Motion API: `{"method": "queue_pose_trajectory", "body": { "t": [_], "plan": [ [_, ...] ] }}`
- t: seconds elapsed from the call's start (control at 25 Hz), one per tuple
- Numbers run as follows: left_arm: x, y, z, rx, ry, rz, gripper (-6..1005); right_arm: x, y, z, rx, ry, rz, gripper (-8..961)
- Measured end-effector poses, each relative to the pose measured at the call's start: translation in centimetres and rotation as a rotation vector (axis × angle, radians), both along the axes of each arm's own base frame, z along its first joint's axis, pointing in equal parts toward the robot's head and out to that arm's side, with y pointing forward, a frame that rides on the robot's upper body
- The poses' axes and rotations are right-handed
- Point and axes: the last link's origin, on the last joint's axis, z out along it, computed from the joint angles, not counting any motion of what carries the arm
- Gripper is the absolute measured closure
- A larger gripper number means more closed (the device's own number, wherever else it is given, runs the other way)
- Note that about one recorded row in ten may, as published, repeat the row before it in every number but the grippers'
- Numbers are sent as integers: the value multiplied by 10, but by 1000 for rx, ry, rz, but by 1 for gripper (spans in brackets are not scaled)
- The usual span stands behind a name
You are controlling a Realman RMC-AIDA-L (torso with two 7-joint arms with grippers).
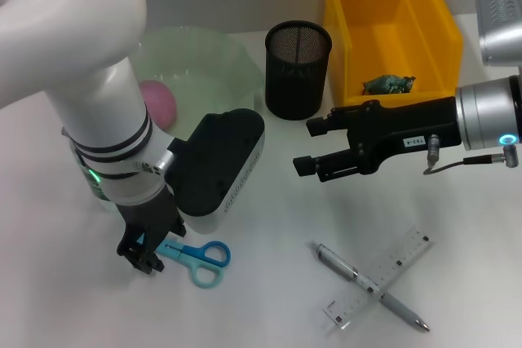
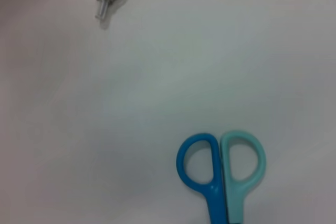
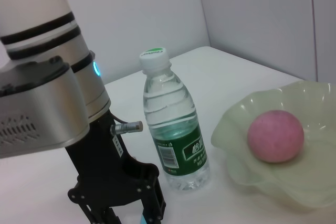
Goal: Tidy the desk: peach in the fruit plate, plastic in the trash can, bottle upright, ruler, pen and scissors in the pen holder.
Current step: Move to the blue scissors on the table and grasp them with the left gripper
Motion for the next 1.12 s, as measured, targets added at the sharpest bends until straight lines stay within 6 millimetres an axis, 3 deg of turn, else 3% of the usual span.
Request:
{"method": "queue_pose_trajectory", "body": {
  "t": [0.24, 0.48, 1.12],
  "plan": [
    [-2, 1, 0, 5, -1, 7, 472, -1, 1, 0, 3, -1, 2, 139],
    [-3, 2, -2, 13, -15, 4, 610, -1, 1, 0, 3, -1, 3, 139],
    [-3, 2, -5, 11, -56, 21, 606, -2, 2, -1, 3, -1, 5, 139]
  ]
}}
